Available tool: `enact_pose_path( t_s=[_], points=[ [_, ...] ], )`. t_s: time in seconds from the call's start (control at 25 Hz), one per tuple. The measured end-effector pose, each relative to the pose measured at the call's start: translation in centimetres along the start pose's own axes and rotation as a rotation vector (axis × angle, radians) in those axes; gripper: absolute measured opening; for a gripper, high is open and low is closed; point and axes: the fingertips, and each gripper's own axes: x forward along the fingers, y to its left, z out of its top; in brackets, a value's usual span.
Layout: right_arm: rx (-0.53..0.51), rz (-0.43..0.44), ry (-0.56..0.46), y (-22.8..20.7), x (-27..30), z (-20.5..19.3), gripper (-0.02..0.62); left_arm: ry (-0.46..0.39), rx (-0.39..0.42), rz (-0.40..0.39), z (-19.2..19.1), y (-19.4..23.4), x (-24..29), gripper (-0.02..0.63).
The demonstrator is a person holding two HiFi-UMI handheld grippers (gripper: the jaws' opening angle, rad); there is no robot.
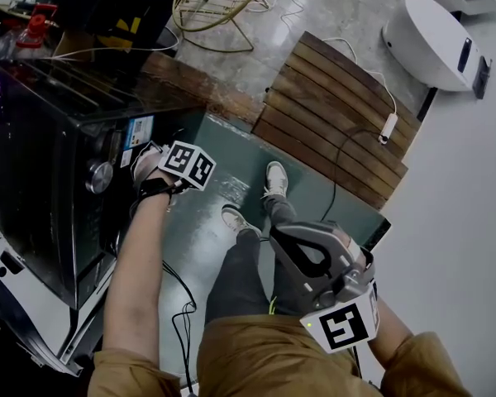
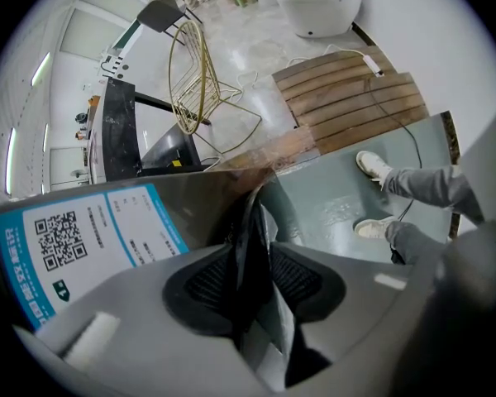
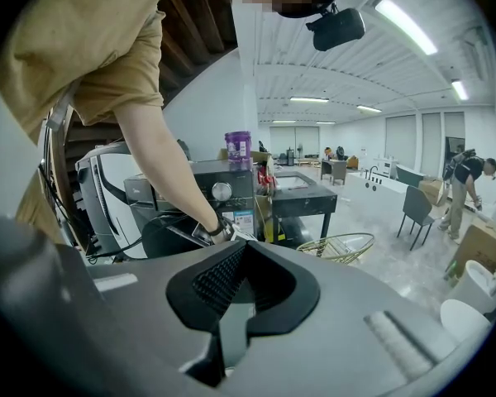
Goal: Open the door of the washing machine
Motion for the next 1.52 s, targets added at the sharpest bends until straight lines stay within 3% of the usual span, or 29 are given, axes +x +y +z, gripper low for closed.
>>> enact_pose_path(
  t_s=[0.52,0.76,1.16,1.52],
  points=[
    [0.033,-0.017,-0.001,-1.3,0.4,-0.2,0.003,-0.025,-0.020,-0.051,0.1,-0.5,-0.3,0.152],
    [0.031,-0.010,-0.032,-1.5,0.6,0.6,0.003,0.032,-0.065,-0.081,-0.1,-0.2,0.2,0.153],
    [0.056,0.013,-0.028,-0.1,-0.1,-0.7,0.003,-0.016,-0.050,-0.072,-0.3,-0.2,-0.4,0.156],
    [0.078,0.018,-0.064,0.1,0.0,0.4,0.003,-0.032,-0.089,-0.124,-0.5,-0.2,-1.0,0.146]
  ],
)
